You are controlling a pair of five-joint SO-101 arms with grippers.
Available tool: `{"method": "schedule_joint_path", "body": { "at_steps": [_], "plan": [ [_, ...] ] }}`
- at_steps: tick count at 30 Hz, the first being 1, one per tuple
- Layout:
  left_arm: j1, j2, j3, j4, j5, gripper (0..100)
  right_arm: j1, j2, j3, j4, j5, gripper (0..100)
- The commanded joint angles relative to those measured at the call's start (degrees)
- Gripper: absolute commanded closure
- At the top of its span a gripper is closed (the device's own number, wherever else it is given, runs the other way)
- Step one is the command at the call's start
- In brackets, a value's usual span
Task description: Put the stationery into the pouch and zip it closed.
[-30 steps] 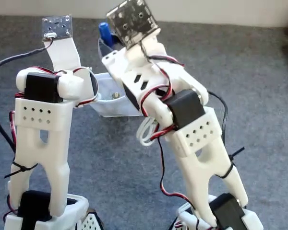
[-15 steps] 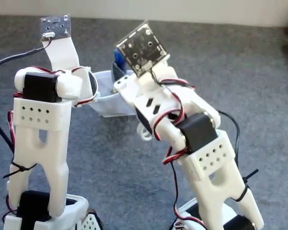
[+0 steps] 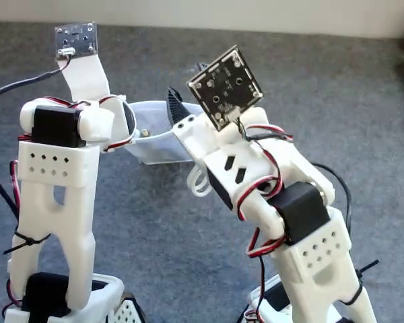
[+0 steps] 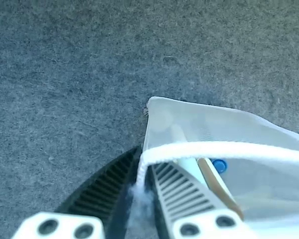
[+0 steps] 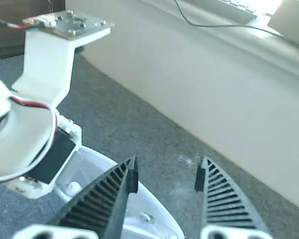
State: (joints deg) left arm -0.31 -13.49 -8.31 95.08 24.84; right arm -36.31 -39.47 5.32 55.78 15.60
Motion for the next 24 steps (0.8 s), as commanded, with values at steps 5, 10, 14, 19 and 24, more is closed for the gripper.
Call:
{"method": "schedule_joint_path", "body": {
  "at_steps": [5,10,14,19,24],
  "plan": [
    [-0.66,1.89,1.19,-0.79,-0.44,99,1.71,-1.89,-0.40,11.82,-8.09,82.1],
    [-0.75,1.89,1.27,-0.79,-0.53,99,6.46,-1.98,-0.48,17.63,-10.29,82.1],
    [-2.24,1.89,1.27,-0.88,-0.53,99,9.98,-1.98,-0.66,21.85,-10.02,82.1],
    [-2.86,1.89,1.27,-0.79,-0.53,99,10.07,-1.98,-0.40,26.24,-10.29,82.1],
    [-2.77,1.89,1.27,-0.79,-0.62,99,10.33,-3.30,1.63,26.42,-10.37,82.1]
  ]
}}
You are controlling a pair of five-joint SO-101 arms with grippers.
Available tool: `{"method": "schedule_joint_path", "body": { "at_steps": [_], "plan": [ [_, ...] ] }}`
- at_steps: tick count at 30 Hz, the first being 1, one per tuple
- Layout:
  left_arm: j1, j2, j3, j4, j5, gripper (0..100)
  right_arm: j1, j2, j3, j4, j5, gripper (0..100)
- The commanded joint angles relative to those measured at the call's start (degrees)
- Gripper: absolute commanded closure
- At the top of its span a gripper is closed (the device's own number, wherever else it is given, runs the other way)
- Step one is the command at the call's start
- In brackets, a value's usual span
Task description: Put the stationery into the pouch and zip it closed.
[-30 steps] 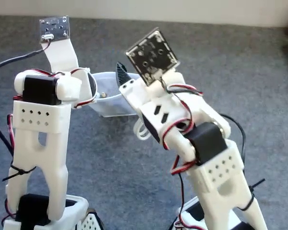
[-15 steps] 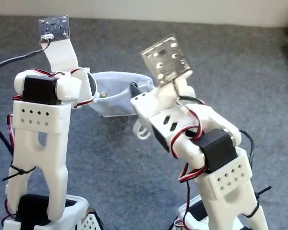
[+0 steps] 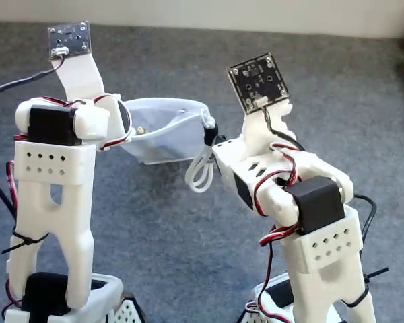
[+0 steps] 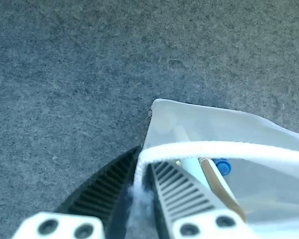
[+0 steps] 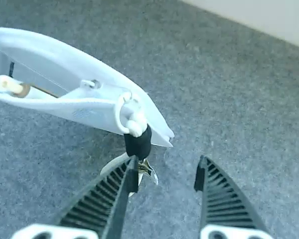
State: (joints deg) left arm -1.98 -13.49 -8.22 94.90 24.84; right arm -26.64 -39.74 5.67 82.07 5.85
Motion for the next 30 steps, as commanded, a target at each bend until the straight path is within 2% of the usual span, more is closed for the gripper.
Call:
{"method": "schedule_joint_path", "body": {
  "at_steps": [1,7,18,22,30],
  "plan": [
    [-1.10,1.89,1.19,-0.62,-0.62,99,0.48,-4.62,2.33,0.04,-0.62,82.1],
    [-0.92,1.89,1.19,-0.62,-0.53,99,0.48,-18.68,15.08,-5.58,-0.62,82.1],
    [-0.92,1.98,1.27,-0.53,-0.44,99,0.48,-37.76,53.93,-42.95,-0.62,82.1],
    [-0.92,1.98,1.27,-0.53,-0.44,99,0.40,-40.92,63.78,-52.62,-0.62,82.1],
    [-0.92,1.98,1.27,-0.53,-0.44,99,-4.09,-43.12,68.18,-57.63,-0.62,82.1]
  ]
}}
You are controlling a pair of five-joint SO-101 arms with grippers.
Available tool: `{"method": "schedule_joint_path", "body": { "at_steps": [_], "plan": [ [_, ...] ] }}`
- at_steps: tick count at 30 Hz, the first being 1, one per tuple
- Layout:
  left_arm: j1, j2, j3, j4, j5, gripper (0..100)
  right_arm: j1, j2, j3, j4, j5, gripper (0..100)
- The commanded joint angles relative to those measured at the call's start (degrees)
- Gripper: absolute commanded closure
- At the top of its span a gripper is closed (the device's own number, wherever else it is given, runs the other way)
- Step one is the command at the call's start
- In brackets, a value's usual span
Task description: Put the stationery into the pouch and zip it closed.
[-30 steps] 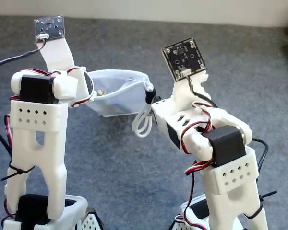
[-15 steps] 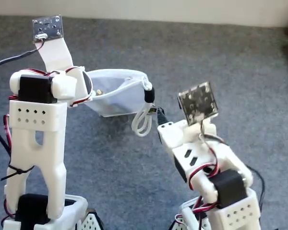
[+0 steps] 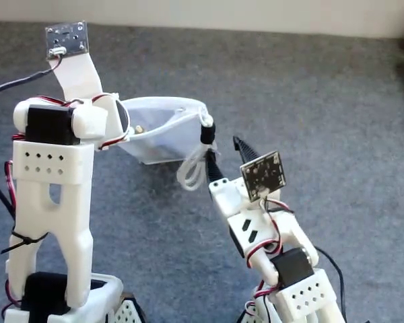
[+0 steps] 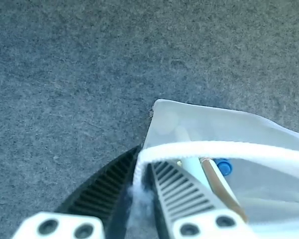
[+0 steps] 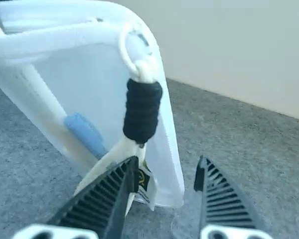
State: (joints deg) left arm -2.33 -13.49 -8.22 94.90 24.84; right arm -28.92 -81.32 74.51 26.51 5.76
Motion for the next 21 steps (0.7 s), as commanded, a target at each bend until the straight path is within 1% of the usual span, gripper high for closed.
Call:
{"method": "schedule_joint_path", "body": {
  "at_steps": [1,2,7,13,18,21],
  "plan": [
    [-0.57,1.98,1.27,-0.53,-0.44,99,-2.07,-1.80,-0.66,-2.07,-0.62,82.1],
    [-0.57,1.98,1.27,-0.53,-0.44,99,-2.07,-2.15,-0.66,-2.07,-0.79,82.1],
    [-0.57,1.98,1.27,-0.53,-0.44,99,-2.15,-6.11,-2.51,-1.80,-8.09,82.1],
    [-0.57,1.98,1.27,-0.53,-0.44,99,-2.68,-7.60,-2.59,-2.59,-8.26,82.1],
    [-0.57,1.98,1.27,-0.53,-0.44,99,-2.59,-2.24,-2.42,-14.29,-8.26,82.1],
    [-0.66,1.98,1.54,-0.62,-0.44,99,-2.42,2.24,-2.59,-17.71,-8.26,82.1]
  ]
}}
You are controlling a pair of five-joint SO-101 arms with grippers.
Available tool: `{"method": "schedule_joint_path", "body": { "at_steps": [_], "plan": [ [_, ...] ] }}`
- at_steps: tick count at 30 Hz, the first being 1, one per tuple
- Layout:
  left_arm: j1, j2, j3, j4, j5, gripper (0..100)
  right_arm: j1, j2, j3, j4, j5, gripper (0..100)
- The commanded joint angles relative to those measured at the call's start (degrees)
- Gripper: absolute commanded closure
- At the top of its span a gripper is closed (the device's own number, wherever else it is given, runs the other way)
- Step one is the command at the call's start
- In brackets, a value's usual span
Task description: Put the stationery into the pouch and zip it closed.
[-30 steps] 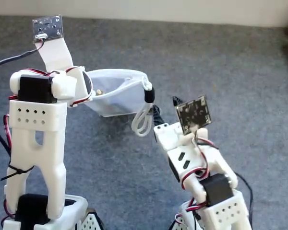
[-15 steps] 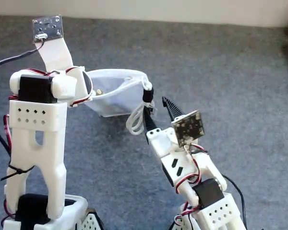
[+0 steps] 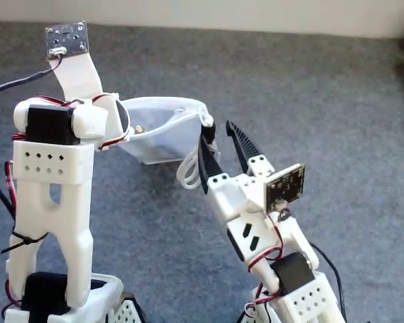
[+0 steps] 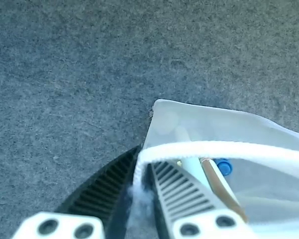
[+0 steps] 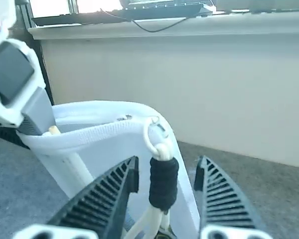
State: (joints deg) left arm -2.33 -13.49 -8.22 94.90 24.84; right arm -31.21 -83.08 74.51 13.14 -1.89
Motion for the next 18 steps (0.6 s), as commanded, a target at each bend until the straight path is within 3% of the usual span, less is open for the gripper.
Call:
{"method": "schedule_joint_path", "body": {
  "at_steps": [1,13,18],
  "plan": [
    [-0.66,1.98,2.15,-0.88,-0.44,99,-0.13,5.49,-2.86,-4.70,-0.62,82.1],
    [-0.48,1.89,2.68,-0.97,-0.44,99,-0.04,12.70,-3.74,-4.79,-0.62,82.3],
    [-0.48,1.89,2.59,-0.97,-0.44,99,-0.04,12.70,-6.37,-4.79,-0.53,90.9]
  ]
}}
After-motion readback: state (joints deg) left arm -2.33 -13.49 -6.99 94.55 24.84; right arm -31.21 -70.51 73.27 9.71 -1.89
